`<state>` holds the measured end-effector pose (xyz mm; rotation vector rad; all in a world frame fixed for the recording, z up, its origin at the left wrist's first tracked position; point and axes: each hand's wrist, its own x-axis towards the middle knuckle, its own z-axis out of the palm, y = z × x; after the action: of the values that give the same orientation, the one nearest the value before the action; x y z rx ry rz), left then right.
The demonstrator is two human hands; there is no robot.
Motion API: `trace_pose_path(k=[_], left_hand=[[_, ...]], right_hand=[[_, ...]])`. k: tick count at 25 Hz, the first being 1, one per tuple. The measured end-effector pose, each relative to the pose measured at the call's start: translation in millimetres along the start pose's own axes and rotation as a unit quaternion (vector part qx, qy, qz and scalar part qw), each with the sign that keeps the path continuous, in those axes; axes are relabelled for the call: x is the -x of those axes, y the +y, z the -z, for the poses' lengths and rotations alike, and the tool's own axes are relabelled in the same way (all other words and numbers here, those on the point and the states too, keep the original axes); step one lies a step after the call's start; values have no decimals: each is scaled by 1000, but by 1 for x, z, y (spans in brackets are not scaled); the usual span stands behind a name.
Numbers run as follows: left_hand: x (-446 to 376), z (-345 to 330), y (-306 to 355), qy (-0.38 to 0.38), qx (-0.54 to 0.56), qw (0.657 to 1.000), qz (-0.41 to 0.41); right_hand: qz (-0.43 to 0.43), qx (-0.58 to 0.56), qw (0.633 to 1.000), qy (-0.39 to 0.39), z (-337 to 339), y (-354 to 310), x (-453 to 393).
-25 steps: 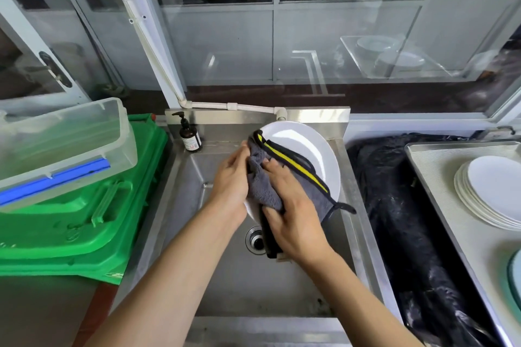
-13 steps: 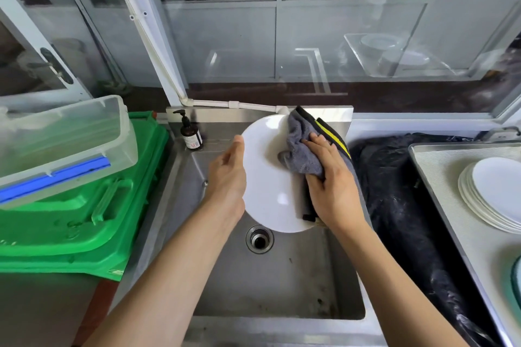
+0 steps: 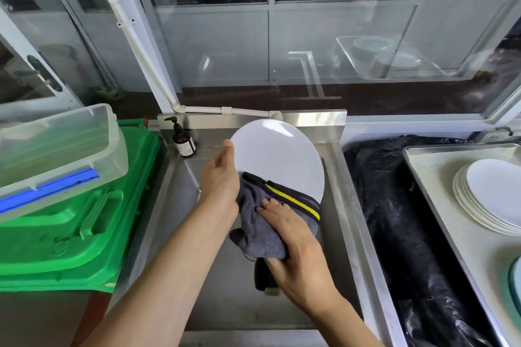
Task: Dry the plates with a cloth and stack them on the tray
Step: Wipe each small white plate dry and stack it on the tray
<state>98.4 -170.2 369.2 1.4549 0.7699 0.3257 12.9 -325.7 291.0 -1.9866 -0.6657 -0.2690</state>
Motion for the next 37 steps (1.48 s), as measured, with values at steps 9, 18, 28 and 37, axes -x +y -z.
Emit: trace_pose_path(k=[9, 18, 28, 37], left_hand=[[-1, -1, 6, -41, 138, 978, 151], [-16, 24, -39, -73, -87, 990, 86], [-3, 36, -42, -235, 189, 941, 153], [14, 36, -25, -278, 195, 930, 143]], right_hand=[[48, 145, 985, 77, 18, 11, -33], [-284, -261, 900, 205, 49, 15, -43], [-377, -458, 763, 256, 63, 14, -45], [-408, -184, 846, 289, 49, 27, -33]])
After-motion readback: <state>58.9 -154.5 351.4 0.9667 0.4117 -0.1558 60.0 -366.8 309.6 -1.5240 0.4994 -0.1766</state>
